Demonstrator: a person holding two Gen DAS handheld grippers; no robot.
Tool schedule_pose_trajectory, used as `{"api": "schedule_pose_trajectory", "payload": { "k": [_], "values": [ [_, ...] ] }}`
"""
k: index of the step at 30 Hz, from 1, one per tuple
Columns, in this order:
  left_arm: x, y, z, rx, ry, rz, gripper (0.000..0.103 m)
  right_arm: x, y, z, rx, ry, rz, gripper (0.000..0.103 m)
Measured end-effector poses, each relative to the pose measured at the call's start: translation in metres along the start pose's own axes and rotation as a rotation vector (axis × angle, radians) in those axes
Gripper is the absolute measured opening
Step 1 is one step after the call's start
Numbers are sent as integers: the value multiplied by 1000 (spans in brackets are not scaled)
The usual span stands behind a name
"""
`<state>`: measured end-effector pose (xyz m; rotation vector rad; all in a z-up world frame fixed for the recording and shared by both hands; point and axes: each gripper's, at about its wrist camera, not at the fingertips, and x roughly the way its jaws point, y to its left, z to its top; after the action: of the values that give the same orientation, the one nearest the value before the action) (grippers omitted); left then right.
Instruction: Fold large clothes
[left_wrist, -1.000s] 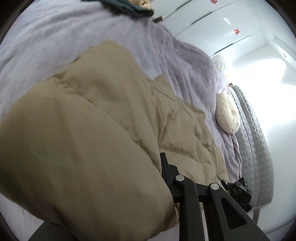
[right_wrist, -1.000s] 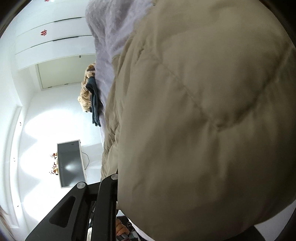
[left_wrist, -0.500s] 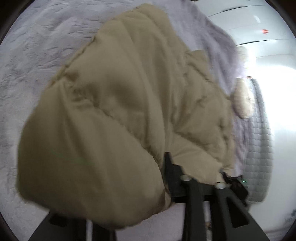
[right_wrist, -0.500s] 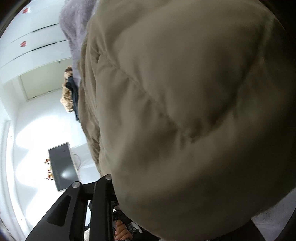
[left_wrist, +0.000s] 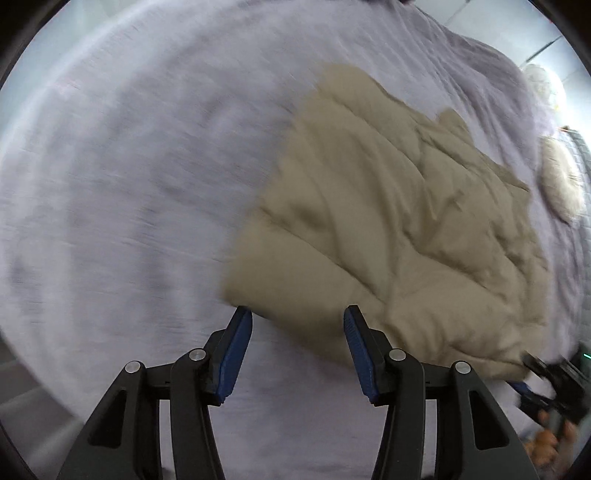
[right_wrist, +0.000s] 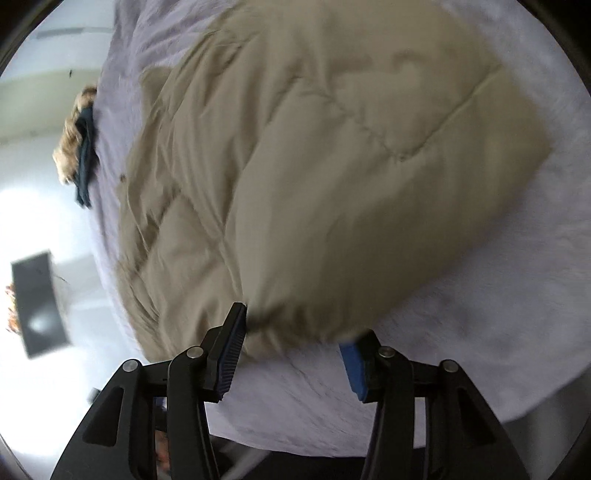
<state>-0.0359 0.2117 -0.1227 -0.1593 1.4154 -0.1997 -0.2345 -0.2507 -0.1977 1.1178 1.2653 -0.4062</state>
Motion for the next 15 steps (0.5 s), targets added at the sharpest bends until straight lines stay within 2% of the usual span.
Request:
{"api": "schedule_pose_trajectory", "payload": {
  "k": [3,5,6,8,12,15],
  "values": [
    [-20,7,-1,-12,-58,29,53,-6,16,-16,-50,-11,-29,53],
    [-28,10,1,-19,-79,23,53,-16,23,-14,-68,-6,-10,53],
    [-30,10,4,-21,-80,21,53,-21,29,-6,-76,-2,3,53],
    [-30,9,12,-15,-71,14,53,-23,69,7,-117,1,14,53],
    [-24,-3,21,29,-38,0,53,-15,119,-2,-238,4,-23,53],
    [-14,-19,30,49,-17,-22,53,-7,132,-6,-276,11,-45,53]
  ]
}}
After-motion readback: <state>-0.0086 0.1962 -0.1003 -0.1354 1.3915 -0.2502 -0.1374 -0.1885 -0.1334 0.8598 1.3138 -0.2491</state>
